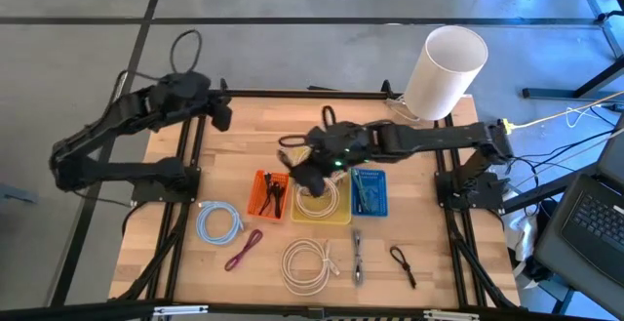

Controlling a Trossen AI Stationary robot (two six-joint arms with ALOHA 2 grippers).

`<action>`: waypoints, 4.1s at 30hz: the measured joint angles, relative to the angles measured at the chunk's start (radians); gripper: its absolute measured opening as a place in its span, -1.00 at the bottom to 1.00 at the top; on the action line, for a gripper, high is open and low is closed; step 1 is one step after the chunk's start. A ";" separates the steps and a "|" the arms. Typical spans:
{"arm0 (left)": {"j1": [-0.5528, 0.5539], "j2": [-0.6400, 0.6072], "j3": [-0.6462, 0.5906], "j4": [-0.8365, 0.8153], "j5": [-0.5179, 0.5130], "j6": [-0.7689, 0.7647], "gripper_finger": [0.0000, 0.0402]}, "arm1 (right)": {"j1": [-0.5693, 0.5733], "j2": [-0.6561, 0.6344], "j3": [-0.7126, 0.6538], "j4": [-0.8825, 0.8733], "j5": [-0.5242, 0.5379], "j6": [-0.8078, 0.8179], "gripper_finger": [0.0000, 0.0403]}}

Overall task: Pick & Place USB Port
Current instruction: Put the black usb cable into the orange bin

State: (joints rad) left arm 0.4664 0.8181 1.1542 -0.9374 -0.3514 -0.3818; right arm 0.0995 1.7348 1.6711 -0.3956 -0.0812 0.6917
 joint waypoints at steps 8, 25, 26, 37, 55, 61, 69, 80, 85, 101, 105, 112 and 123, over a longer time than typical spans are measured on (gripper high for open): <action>0.000 -0.097 -0.045 -0.001 0.008 -0.034 -0.35 | -0.053 0.137 0.000 0.231 -0.039 0.081 -0.84; -0.006 -0.110 -0.125 0.152 0.298 -0.067 -0.35 | -0.077 0.169 0.010 0.272 -0.095 -0.012 -0.84; -0.012 -0.118 -0.154 0.219 0.352 -0.068 -0.34 | -0.077 0.158 0.017 0.273 -0.094 -0.030 -0.84; -0.122 0.003 -0.347 0.990 0.711 -0.214 -0.15 | -0.082 0.125 0.168 0.183 -0.028 -0.198 -0.84; -0.133 0.026 -0.346 1.225 0.842 -0.217 0.04 | -0.096 0.085 0.318 -0.063 0.077 -0.333 -0.84; -0.131 0.103 -0.346 1.277 0.817 -0.215 0.05 | -0.094 0.086 0.318 -0.059 0.069 -0.333 -0.84; -0.131 0.203 -0.321 1.435 0.852 -0.228 0.04 | -0.095 0.086 0.318 -0.061 0.070 -0.333 -0.84; -0.130 0.227 -0.290 1.437 0.893 -0.117 -0.85 | -0.095 0.087 0.317 -0.087 0.069 -0.333 -0.84; -0.131 0.228 -0.290 1.435 0.901 -0.117 -0.91 | -0.094 0.087 0.317 -0.089 0.069 -0.333 -0.84; -0.110 0.203 -0.288 1.239 0.853 -0.138 -0.92 | -0.139 -0.083 0.317 -0.587 0.308 -0.197 0.09; -0.105 0.180 -0.288 1.027 0.756 -0.140 -0.92 | -0.116 -0.150 0.317 -0.846 0.493 -0.077 0.13; -0.161 0.178 -0.289 0.696 0.471 -0.271 -0.92 | -0.087 -0.224 0.298 -1.168 0.614 0.157 0.14; -0.443 0.190 -0.289 0.610 0.105 -0.642 -0.92 | -0.084 -0.271 0.252 -1.176 0.621 0.030 0.14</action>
State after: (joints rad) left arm 0.0234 1.0080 0.8650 -0.3274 -0.2461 -1.0234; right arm 0.0151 1.4638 1.9228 -1.5714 0.5400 0.7216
